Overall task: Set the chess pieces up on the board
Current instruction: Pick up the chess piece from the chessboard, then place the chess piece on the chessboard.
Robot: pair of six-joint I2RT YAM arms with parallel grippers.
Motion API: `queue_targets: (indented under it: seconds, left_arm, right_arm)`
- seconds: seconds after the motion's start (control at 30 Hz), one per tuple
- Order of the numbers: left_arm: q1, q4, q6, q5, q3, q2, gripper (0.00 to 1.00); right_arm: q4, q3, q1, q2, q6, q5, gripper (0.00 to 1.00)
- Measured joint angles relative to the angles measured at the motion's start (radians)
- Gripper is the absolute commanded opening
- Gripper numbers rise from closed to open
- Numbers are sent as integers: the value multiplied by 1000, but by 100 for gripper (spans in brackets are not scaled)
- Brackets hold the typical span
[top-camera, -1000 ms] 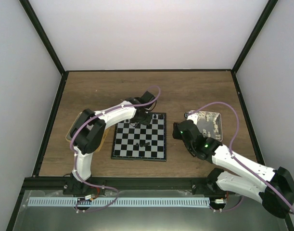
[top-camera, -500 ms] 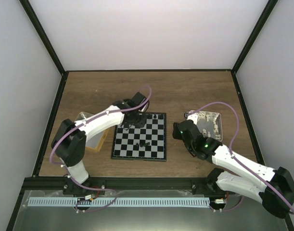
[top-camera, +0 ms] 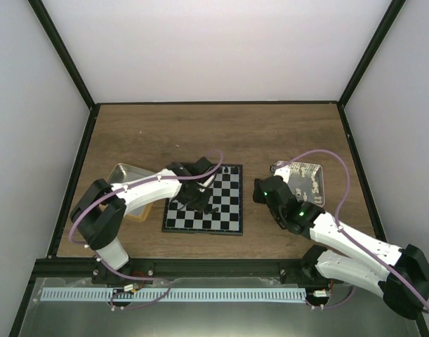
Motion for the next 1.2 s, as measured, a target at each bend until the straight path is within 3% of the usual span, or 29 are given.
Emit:
queue_targets:
  seconds: [0.3, 0.53, 0.73, 0.97, 1.2]
  left_arm:
    - [-13, -5, 22, 14, -4, 3, 30]
    - [-36, -6, 32, 11, -4, 23, 21]
    - [-43, -13, 42, 3, -4, 25, 6]
    - [-44, -22, 44, -61, 30, 33, 6]
    - [-44, -23, 63, -117, 161, 100, 6]
  right_arm:
    - [-8, -2, 0, -12, 8, 7, 45]
    - [-12, -4, 0, -16, 10, 10, 45]
    - [-11, -10, 0, -16, 10, 10, 45]
    - [-11, -11, 0, -27, 8, 10, 44]
    - [-11, -13, 0, -62, 5, 10, 45]
